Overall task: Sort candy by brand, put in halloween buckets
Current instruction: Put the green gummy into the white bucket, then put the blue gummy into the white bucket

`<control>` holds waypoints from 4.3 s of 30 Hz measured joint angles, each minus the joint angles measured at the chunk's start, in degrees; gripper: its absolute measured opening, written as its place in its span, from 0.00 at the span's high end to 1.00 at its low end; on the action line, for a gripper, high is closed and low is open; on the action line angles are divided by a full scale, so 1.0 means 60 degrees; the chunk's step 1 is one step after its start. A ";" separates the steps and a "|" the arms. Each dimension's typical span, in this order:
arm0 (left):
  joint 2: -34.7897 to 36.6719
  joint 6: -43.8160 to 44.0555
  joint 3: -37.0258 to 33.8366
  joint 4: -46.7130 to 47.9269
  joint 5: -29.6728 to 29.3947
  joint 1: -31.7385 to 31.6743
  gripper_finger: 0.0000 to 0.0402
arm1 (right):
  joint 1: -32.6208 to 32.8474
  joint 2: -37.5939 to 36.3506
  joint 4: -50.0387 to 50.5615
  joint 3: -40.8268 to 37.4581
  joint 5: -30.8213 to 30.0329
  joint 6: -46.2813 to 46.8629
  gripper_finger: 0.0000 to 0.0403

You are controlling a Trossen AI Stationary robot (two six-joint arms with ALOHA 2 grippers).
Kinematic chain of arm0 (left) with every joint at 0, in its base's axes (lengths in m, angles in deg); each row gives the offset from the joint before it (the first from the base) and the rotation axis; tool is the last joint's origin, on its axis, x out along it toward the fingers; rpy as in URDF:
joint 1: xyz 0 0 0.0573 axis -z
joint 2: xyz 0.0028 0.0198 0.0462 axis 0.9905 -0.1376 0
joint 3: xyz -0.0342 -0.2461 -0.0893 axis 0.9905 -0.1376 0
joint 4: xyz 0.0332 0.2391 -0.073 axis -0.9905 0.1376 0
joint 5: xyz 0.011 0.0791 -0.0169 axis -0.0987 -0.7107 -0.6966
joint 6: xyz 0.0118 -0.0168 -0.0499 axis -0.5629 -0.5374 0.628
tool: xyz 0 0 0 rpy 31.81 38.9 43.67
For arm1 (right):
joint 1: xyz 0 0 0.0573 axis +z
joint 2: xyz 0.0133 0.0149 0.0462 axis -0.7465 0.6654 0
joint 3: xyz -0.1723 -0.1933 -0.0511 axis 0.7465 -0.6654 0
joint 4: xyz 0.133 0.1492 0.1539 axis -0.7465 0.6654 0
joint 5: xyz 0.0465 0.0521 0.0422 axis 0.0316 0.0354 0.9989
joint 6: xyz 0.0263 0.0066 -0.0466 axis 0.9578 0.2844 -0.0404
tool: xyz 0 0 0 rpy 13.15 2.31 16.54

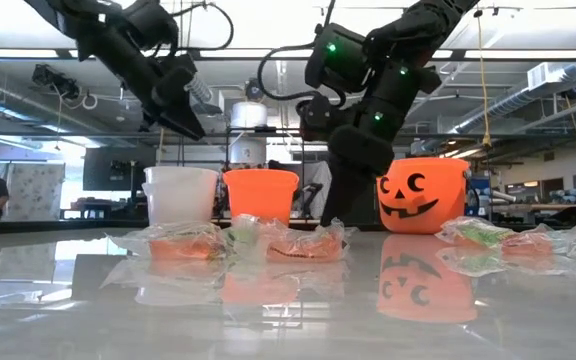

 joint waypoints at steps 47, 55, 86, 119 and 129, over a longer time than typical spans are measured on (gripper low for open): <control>-0.0479 0.0700 -0.0271 -0.2417 0.0833 0.2437 0.62 | -0.0249 -0.0007 -0.8365 0.0415 -0.3178 -0.5139 0.97; -0.0527 0.0431 -0.0275 -0.2759 0.1053 0.2417 0.62 | -0.0395 -0.0007 -0.8583 0.0408 -0.3122 -0.5704 0.97; -0.0538 -0.0583 -0.0275 -0.3407 0.1489 0.2432 0.82 | -0.0571 -0.0007 -0.9584 0.0426 -0.2228 -0.7822 0.94; -0.0811 0.0458 -0.0111 -0.0777 -0.0568 -0.3139 0.74 | -0.0643 -0.0310 -0.2093 0.0032 -0.0892 -0.0602 0.59; -0.0692 -0.0097 -0.0107 -0.0766 -0.0279 -0.3052 0.56 | -0.0617 -0.0295 -0.3619 -0.0720 0.0540 -0.1649 0.59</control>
